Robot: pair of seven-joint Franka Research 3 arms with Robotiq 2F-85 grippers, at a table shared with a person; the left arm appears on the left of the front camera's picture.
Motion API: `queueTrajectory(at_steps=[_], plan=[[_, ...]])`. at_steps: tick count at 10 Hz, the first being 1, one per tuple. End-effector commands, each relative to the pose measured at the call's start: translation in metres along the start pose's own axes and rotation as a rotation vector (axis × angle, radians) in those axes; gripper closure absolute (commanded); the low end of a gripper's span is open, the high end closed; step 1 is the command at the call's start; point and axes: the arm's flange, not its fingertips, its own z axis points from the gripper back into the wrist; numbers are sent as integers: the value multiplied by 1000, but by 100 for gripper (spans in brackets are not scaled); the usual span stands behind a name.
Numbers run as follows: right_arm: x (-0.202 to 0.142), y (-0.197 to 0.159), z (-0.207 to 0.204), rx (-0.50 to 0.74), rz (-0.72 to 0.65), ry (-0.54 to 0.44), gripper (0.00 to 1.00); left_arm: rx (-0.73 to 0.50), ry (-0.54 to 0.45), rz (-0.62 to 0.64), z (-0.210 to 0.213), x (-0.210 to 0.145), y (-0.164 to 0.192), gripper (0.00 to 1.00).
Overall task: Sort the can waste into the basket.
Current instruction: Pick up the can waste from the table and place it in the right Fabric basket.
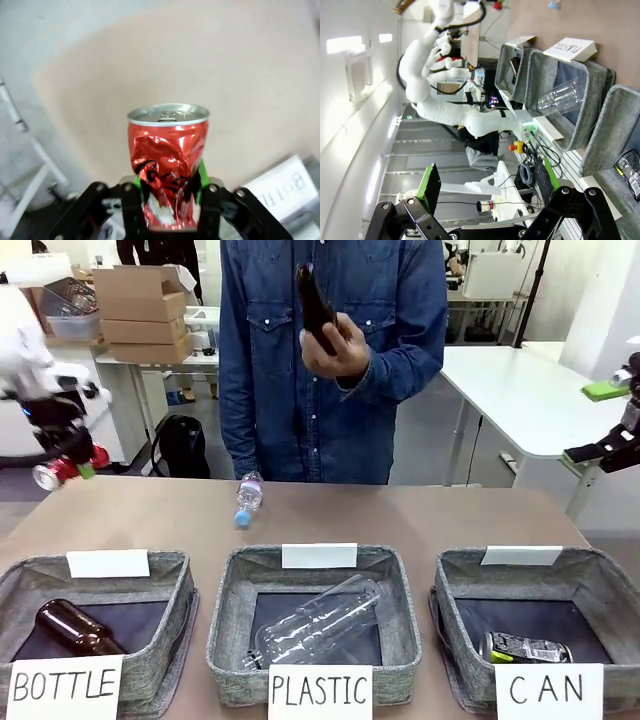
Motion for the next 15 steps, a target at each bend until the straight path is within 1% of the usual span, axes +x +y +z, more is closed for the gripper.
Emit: queueTrajectory(at_steps=[1,2,3,4,6,7,8,11,12,13,14,15], plan=[[0,0,2,-1,15,8,0,-19,-9,-245,61,-84,-43,100],[0,0,2,-1,15,8,0,-45,-70,-390,84,-117,-59,100],[0,0,2,-1,15,8,0,-99,-119,-547,100,-150,-76,100],[0,0,2,-1,15,8,0,-121,-166,-691,109,-179,-93,100],[0,0,2,-1,15,8,0,-103,-192,-965,105,-215,-126,100],[0,0,2,-1,15,8,0,-11,-220,-888,98,-215,-129,100],[0,0,2,-1,15,8,0,-75,-183,-832,118,-204,-119,100],[0,0,2,-1,15,8,0,-75,-183,-832,118,-204,-119,100],[0,0,2,-1,15,8,0,-68,-195,-865,111,-209,-125,63],[0,0,2,-1,15,8,0,-144,-305,-946,121,-203,-161,63],[0,0,2,-1,15,8,0,-188,-326,-1087,130,-191,-205,63],[0,0,2,-1,15,8,0,-232,-356,-1208,142,-186,-221,63]])
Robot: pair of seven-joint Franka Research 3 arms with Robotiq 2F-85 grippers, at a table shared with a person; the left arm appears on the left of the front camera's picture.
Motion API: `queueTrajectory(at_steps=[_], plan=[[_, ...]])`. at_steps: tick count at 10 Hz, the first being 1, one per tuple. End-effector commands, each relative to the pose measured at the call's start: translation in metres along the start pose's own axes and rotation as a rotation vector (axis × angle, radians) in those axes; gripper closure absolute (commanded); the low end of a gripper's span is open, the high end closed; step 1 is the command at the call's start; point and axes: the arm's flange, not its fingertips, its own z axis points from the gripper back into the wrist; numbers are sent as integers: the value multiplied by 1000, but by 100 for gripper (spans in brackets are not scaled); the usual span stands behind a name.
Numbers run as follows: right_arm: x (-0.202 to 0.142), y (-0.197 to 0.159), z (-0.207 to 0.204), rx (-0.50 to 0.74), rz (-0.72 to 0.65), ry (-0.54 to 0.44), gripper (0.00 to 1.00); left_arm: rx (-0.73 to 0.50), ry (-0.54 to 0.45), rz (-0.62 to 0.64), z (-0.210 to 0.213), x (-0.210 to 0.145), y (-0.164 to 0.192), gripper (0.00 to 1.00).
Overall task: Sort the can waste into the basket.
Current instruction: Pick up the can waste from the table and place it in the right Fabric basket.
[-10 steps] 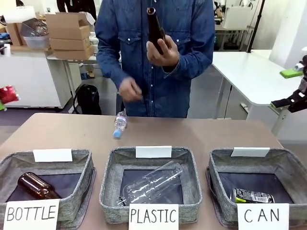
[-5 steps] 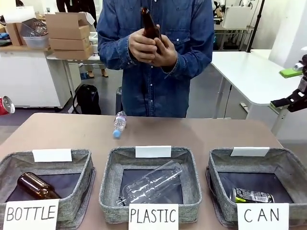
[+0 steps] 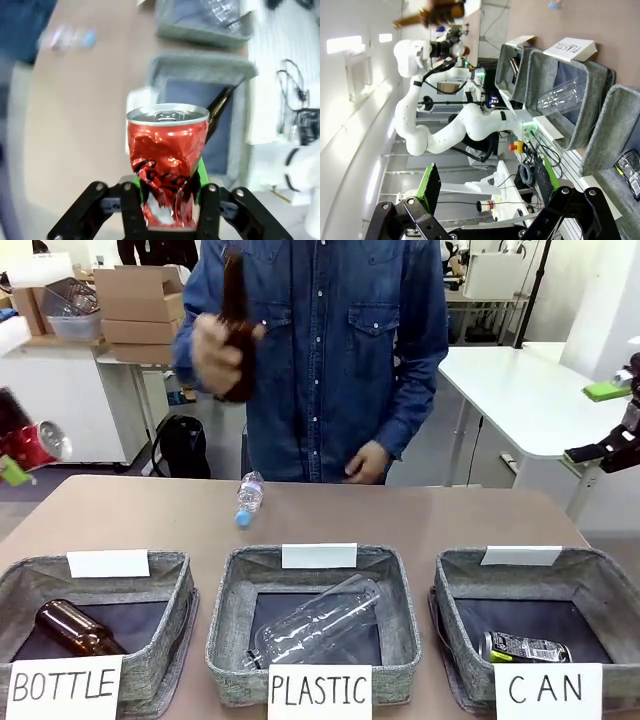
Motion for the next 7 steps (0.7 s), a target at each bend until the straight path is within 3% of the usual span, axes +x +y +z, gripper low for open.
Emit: queueTrajectory(at_steps=[1,4,7], plan=[[0,0,2,-1,15,7,0,-69,-122,-172,19,10,-3,63],[0,0,2,-1,15,7,0,12,33,-32,98,-86,-28,63],[0,0,2,-1,15,7,0,137,-131,50,166,-168,-91,63]])
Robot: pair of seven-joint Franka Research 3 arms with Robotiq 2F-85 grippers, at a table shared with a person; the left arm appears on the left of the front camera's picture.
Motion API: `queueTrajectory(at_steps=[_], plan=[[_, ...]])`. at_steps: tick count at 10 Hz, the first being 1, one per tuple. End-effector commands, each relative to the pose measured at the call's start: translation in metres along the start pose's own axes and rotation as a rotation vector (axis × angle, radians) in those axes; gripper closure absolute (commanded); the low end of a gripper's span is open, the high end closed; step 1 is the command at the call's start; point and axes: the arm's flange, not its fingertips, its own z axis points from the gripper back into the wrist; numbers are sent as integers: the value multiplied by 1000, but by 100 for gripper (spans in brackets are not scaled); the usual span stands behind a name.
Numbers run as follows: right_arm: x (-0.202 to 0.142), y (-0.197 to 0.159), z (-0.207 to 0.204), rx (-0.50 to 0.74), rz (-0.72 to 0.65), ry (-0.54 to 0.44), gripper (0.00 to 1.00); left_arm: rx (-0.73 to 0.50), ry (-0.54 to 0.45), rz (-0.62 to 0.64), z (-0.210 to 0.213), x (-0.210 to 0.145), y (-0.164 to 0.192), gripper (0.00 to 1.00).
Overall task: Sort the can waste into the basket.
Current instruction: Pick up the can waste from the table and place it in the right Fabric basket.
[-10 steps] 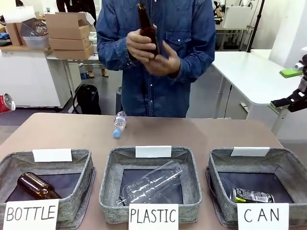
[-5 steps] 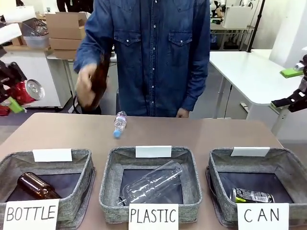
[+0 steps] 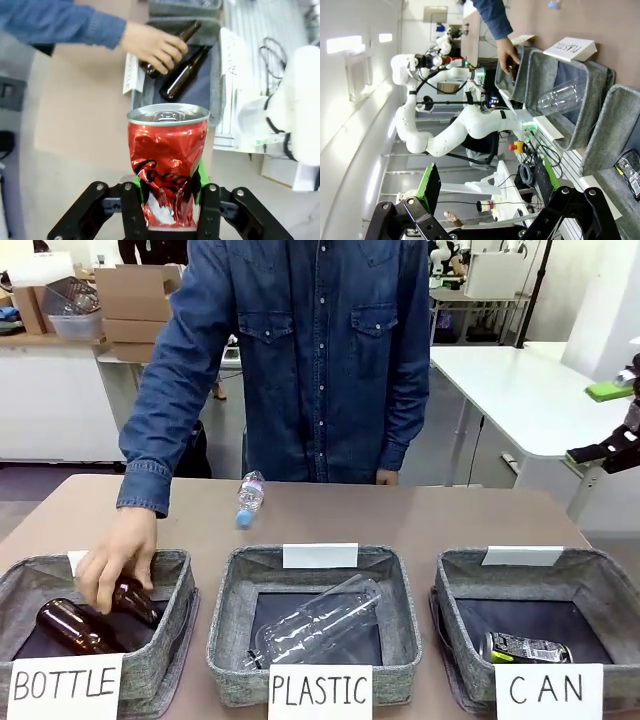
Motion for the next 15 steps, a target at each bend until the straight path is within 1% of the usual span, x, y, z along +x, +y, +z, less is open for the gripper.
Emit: queueTrajectory(at_steps=[1,2,3,4,7,8,9,11,12,14,15], plan=[[0,0,2,-1,15,7,0,60,-121,36,31,-28,-7,63],[0,0,2,-1,15,7,0,75,-167,53,36,-38,-15,63],[0,0,2,-1,15,7,0,79,-188,28,32,-36,-18,63],[0,0,2,-1,15,7,0,68,-189,9,26,-29,-16,63],[0,0,2,-1,15,7,0,31,-200,-46,12,5,-7,63],[0,0,2,-1,15,7,0,14,-184,-48,6,21,-7,63],[0,0,2,-1,15,7,0,-22,-183,-85,-6,47,-9,63],[0,0,2,-1,15,7,0,-124,-155,-198,-49,127,-21,63],[0,0,2,-1,15,7,0,-183,-172,-262,-70,159,-28,63],[0,0,2,-1,15,7,0,-207,-172,-357,-125,231,-37,63],[0,0,0,0,0,0,0,-259,-191,-405,-163,272,-41,63]])
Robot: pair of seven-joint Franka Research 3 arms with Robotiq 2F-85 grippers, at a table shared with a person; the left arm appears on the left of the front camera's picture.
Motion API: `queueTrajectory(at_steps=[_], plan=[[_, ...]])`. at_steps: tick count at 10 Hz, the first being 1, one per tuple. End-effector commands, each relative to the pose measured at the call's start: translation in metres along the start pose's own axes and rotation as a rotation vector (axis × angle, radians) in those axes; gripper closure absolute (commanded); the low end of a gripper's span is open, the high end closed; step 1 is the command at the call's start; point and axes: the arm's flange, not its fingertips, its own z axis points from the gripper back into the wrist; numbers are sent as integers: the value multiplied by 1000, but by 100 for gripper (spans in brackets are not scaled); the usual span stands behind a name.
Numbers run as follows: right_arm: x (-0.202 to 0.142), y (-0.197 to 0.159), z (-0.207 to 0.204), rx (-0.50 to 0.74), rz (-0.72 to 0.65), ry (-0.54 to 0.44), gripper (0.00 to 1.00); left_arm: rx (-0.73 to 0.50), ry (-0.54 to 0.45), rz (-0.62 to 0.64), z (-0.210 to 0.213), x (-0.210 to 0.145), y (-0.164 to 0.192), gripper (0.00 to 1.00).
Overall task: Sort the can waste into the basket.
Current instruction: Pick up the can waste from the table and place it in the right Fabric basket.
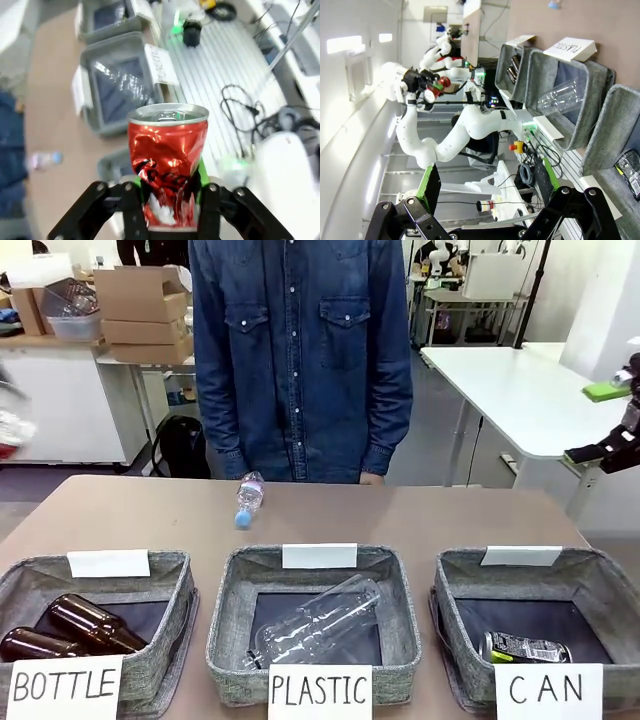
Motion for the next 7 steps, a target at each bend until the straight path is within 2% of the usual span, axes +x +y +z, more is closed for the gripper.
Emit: queueTrajectory(at_steps=[1,2,3,5,7], plan=[[-19,16,32,-38,16,19,0,-8,3,-30,-65,41,39,63],[-38,20,65,-43,7,16,0,-38,24,4,-101,70,55,63],[-59,16,100,-59,-2,-21,0,-73,-23,160,-138,105,74,63],[-104,-8,165,-119,-21,-84,0,-176,2,328,-217,169,92,63],[-136,-34,201,-124,-56,-161,0,-77,55,333,-285,222,110,63]])
